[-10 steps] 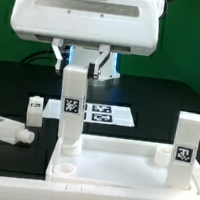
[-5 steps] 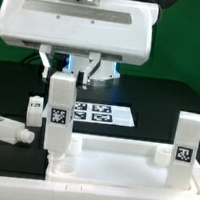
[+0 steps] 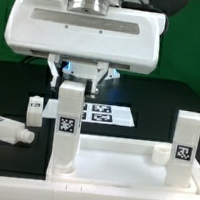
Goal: Assemble desk
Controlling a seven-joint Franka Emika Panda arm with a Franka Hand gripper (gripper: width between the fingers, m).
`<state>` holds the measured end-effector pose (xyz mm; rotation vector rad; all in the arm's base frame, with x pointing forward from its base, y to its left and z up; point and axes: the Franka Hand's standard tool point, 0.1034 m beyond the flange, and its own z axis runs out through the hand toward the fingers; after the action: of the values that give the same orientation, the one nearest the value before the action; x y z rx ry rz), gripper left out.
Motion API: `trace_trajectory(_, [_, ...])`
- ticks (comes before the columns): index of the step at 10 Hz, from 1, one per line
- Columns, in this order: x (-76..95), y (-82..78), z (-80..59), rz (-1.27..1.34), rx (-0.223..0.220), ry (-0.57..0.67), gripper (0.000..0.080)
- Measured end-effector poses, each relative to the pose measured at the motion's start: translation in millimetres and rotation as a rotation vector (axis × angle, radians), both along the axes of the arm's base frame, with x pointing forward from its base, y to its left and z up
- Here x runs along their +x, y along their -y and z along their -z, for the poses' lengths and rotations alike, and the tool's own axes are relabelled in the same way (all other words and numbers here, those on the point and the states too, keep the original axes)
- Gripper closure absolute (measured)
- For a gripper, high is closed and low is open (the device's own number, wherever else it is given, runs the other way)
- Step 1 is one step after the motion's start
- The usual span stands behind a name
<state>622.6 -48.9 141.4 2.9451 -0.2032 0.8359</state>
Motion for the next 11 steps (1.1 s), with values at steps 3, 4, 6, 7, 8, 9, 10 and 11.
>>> trace_trajectory(3, [-4.3,-2.3,5.8,-0.003,0.001,-0.012,0.0514])
trace_trajectory(4, [-4.6,-2.3,6.3,-0.003,0.001,-0.013,0.0514])
trace_trajectory(6, [-7.6,0.4,12.6,-0.001,-0.007,-0.015,0.0514])
trace_trajectory(7, [-8.4,1.3,15.4,-0.001,-0.013,-0.012,0.0514])
trace_trajectory(8, [-7.9,1.8,15.5,0.000,-0.019,-0.001,0.0514])
trace_trajectory(9, [-7.8,1.3,15.5,-0.001,-0.020,0.001,0.0514])
trace_trajectory(10, [-7.8,1.1,15.5,-0.001,-0.020,0.000,0.0514])
trace_trajectory(11, [-7.9,1.2,15.6,-0.001,-0.020,0.000,0.0514])
